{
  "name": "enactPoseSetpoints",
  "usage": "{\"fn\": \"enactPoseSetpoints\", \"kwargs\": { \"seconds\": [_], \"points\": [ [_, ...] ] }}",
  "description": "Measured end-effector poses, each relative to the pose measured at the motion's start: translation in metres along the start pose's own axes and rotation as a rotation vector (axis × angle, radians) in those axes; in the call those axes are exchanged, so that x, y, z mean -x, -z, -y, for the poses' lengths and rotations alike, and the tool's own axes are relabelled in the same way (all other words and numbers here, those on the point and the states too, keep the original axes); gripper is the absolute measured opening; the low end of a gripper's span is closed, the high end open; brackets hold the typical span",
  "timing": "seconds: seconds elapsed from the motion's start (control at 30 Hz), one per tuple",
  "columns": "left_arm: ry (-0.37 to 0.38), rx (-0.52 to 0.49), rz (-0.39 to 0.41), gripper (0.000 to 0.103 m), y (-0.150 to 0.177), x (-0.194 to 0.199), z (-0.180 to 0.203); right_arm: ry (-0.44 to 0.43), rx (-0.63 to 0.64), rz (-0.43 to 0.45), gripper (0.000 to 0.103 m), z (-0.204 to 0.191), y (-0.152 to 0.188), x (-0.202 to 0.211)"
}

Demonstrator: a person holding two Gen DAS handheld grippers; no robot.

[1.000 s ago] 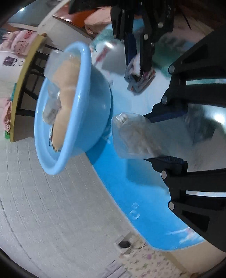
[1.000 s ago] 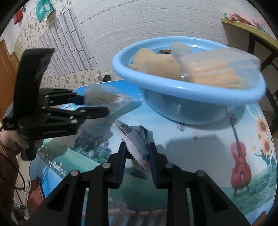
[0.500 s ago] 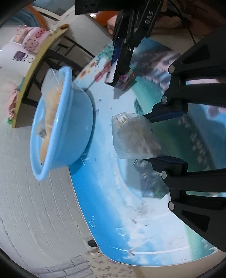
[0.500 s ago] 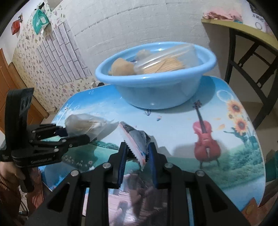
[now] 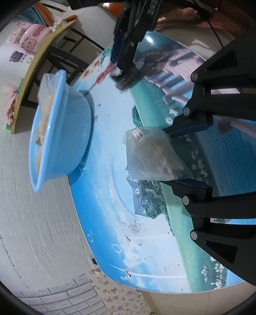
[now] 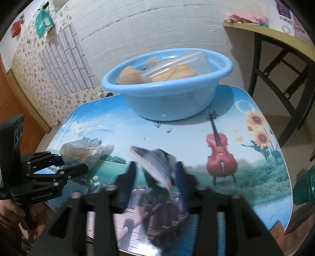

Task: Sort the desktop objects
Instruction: 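Lift the cotton swab bag and snack packet off the table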

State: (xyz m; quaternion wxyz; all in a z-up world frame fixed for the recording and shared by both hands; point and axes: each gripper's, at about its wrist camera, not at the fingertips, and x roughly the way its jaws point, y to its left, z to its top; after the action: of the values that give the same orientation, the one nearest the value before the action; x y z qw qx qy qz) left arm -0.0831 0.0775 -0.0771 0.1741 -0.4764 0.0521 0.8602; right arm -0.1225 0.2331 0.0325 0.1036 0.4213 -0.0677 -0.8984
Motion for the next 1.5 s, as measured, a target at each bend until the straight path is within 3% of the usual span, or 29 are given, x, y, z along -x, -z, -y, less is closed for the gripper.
{"fn": "enactPoseSetpoints", "kwargs": {
  "seconds": [0.17,0.23,0.37,0.63,1.07,1.37,1.47,1.5],
  "points": [
    [-0.027,-0.004,0.009,0.043,0.001,0.000,0.004,0.054,0.099,-0.015,0.057,-0.015,0.001,-0.011],
    [-0.032,-0.002,0.008,0.054,0.001,-0.002,0.006,0.057,0.107,-0.027,0.057,-0.016,0.002,-0.017],
    [-0.062,-0.028,0.004,0.063,-0.001,-0.008,0.014,0.085,0.124,-0.014,0.057,-0.017,0.004,-0.026],
    [-0.088,0.024,-0.025,0.103,-0.006,-0.022,0.024,0.095,0.101,-0.026,0.057,-0.009,0.009,-0.034],
    [-0.128,0.098,-0.053,0.103,-0.005,-0.021,0.020,0.076,0.105,-0.007,0.057,-0.009,0.011,-0.032],
    [-0.130,0.095,-0.008,0.102,0.006,-0.014,0.017,0.073,0.083,0.038,0.076,-0.009,0.016,-0.033],
    [-0.120,0.076,0.025,0.082,0.006,-0.009,0.017,0.058,0.086,0.034,0.079,-0.009,0.016,-0.032],
    [-0.121,0.069,0.037,0.068,0.006,-0.007,0.018,0.055,0.084,0.032,0.079,-0.009,0.016,-0.031]
  ]
}}
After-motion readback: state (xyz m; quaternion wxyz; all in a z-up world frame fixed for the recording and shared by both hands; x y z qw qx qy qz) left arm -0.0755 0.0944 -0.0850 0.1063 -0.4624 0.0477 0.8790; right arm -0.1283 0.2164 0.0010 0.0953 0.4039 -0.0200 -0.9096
